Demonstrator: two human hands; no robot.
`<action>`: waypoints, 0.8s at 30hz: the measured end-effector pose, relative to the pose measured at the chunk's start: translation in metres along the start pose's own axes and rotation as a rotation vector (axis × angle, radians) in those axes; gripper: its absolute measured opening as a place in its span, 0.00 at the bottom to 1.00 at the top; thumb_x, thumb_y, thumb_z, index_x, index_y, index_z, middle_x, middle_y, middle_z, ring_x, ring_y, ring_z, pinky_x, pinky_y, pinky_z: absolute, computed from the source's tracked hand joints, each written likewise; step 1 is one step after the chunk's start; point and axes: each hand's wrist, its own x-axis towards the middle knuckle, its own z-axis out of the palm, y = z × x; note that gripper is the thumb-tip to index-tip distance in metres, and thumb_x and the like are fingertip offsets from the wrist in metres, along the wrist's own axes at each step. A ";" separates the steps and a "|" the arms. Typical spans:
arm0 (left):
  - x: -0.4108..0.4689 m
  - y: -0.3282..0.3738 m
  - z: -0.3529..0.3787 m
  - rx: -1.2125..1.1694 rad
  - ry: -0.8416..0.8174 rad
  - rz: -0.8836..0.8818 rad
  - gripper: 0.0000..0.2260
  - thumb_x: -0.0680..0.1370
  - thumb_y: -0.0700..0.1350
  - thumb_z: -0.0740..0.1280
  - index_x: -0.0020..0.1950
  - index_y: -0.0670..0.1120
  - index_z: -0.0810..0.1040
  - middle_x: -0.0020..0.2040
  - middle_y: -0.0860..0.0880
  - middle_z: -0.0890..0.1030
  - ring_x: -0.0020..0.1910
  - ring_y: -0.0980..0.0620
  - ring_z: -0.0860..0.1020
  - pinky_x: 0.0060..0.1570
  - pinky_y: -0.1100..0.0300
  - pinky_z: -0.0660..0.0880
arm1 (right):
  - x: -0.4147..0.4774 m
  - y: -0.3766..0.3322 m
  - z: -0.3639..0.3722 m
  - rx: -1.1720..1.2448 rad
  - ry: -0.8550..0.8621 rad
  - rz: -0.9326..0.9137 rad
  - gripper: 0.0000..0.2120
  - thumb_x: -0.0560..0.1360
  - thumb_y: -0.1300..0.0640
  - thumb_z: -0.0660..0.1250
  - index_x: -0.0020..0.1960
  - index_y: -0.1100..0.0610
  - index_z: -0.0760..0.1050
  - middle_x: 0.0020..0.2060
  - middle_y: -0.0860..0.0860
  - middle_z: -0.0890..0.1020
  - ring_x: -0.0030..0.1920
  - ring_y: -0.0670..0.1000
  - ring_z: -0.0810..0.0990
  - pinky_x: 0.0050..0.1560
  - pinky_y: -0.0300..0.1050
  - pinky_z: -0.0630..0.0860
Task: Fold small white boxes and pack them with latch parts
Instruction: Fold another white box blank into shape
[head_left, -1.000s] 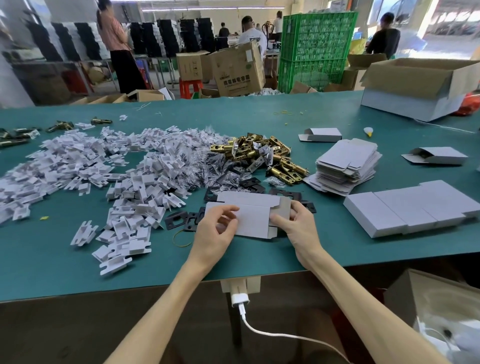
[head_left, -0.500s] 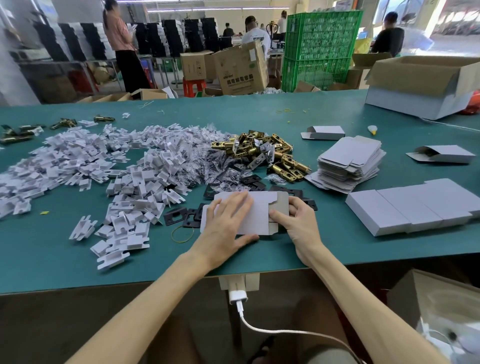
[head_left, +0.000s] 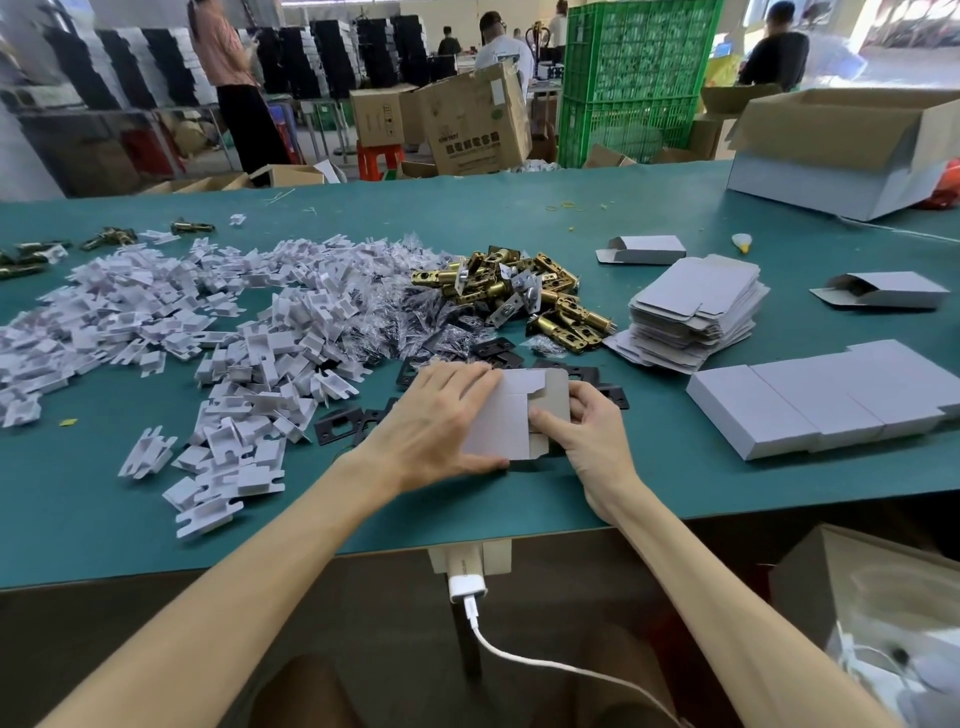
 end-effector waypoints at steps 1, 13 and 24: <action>-0.002 0.001 0.000 -0.015 0.009 -0.006 0.46 0.74 0.69 0.69 0.81 0.39 0.63 0.77 0.41 0.69 0.75 0.42 0.68 0.78 0.46 0.62 | 0.000 0.000 0.000 -0.026 -0.004 0.001 0.17 0.73 0.64 0.77 0.59 0.57 0.78 0.50 0.51 0.87 0.52 0.53 0.86 0.47 0.45 0.83; -0.015 0.009 -0.007 -0.135 0.189 -0.103 0.36 0.74 0.63 0.73 0.73 0.40 0.73 0.66 0.42 0.80 0.63 0.43 0.79 0.65 0.49 0.74 | -0.001 0.000 0.003 -0.166 0.030 -0.042 0.08 0.79 0.49 0.72 0.53 0.54 0.81 0.44 0.50 0.87 0.45 0.53 0.86 0.45 0.47 0.82; 0.022 0.015 -0.008 -1.145 0.257 -0.775 0.17 0.74 0.50 0.79 0.56 0.45 0.80 0.51 0.50 0.84 0.48 0.52 0.84 0.37 0.67 0.77 | -0.009 -0.007 0.007 -0.126 -0.114 -0.005 0.22 0.74 0.41 0.71 0.58 0.58 0.80 0.49 0.51 0.87 0.48 0.52 0.87 0.47 0.50 0.83</action>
